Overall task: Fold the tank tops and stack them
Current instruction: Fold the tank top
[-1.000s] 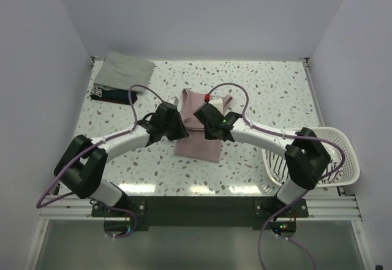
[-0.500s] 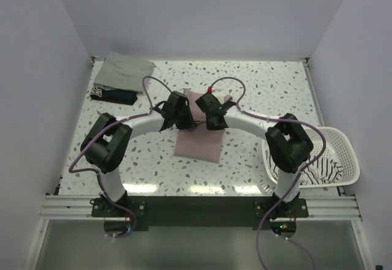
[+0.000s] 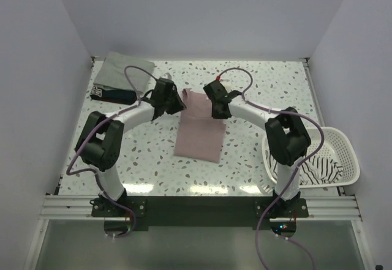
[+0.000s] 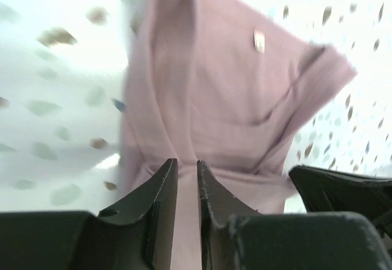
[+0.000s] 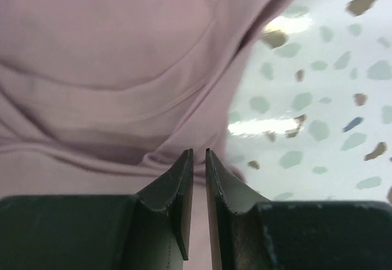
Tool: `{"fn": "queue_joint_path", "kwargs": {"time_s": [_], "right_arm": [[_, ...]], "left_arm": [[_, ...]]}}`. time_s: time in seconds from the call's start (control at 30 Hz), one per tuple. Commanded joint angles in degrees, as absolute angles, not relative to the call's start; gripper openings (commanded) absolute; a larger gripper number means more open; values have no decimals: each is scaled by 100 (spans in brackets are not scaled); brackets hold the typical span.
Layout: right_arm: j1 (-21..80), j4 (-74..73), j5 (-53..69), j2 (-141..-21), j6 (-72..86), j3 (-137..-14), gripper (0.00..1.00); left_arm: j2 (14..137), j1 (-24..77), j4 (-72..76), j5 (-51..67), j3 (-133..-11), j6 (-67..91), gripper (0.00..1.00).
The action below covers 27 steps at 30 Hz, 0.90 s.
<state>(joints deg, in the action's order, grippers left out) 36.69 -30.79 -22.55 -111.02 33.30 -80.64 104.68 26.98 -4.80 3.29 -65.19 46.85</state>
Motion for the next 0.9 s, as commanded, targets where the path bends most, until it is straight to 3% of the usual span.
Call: {"fn": "queue_joint_path", "kwargs": {"time_s": [0.0, 0.2, 0.47, 0.87], "right_arm": [[3174, -3059, -2232, -10714, 3287, -8306, 17], [2612, -3032, -2329, -10591, 3366, -8244, 17], [2066, -2883, -2241, -10854, 3463, -8314, 14], [1960, -2970, -1627, -11961, 3577, -9430, 11]], "left_arm": [[10002, 2163, -422, -403, -6864, 4834, 24], [10756, 1793, -835, -782, -7566, 4878, 22], [12136, 1767, -932, -238, -8875, 4658, 17], [12507, 1934, -773, 149, -9307, 4649, 17]]}}
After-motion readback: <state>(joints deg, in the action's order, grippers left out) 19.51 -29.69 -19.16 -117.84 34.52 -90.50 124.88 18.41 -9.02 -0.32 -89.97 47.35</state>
